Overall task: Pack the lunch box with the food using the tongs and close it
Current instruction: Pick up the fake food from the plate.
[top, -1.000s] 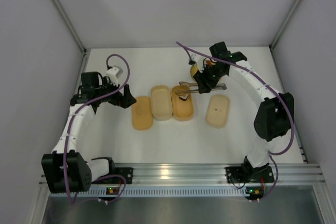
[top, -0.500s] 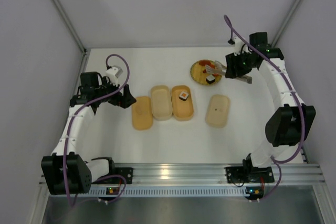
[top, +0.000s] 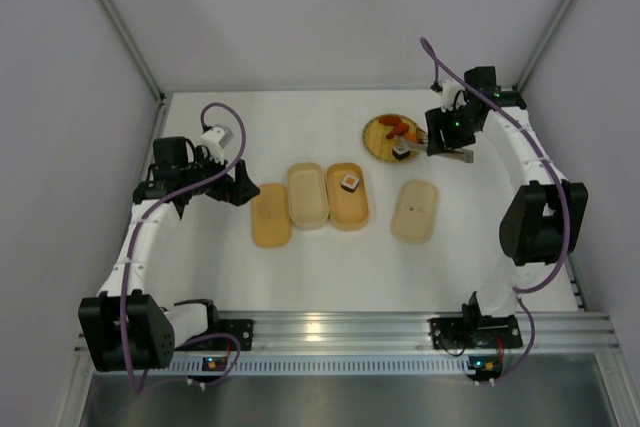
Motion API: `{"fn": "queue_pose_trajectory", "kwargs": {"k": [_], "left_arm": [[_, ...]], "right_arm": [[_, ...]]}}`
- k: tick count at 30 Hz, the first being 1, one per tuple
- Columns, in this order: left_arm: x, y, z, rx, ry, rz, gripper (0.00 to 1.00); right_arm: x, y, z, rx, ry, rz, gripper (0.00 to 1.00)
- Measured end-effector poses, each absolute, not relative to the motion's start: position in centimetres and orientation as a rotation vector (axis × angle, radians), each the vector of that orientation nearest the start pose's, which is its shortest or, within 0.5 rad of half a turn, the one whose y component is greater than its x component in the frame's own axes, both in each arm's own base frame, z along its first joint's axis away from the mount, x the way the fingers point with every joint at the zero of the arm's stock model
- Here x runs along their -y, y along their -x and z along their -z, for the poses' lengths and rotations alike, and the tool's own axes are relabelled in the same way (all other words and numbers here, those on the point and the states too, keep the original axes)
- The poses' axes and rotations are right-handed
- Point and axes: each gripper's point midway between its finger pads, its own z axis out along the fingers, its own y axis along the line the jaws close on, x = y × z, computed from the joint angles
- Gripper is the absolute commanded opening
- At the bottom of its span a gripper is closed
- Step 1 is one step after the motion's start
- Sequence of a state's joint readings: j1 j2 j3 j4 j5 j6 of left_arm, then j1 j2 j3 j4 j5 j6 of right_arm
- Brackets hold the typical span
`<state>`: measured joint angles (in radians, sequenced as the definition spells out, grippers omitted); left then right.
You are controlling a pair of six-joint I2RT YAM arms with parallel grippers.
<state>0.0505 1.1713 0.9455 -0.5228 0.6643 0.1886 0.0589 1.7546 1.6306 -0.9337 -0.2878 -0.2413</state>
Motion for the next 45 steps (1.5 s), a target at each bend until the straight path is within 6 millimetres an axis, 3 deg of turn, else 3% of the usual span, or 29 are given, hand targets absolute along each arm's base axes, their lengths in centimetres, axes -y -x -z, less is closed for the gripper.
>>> {"fn": "queue_pose_trajectory", "kwargs": {"k": [23,35,45], "left_arm": [[8.6,-30.3,-17.5,-2.167,-0.48,0.633,0.98],[8.6,-30.3,-17.4,-2.166,-0.488,0.628,0.98],[8.6,-30.3,-17.4,-2.166,-0.488,0.628,0.98]], "right_arm": [[-8.0,-40.3,-13.5,-2.623,0.532,-0.357,0.54],[-8.3,-40.6,-13.4,-2.618,0.545,-0.35,0.52],[-8.1,-40.6,-13.3,-2.621,0.544,-0.334,0.38]]}}
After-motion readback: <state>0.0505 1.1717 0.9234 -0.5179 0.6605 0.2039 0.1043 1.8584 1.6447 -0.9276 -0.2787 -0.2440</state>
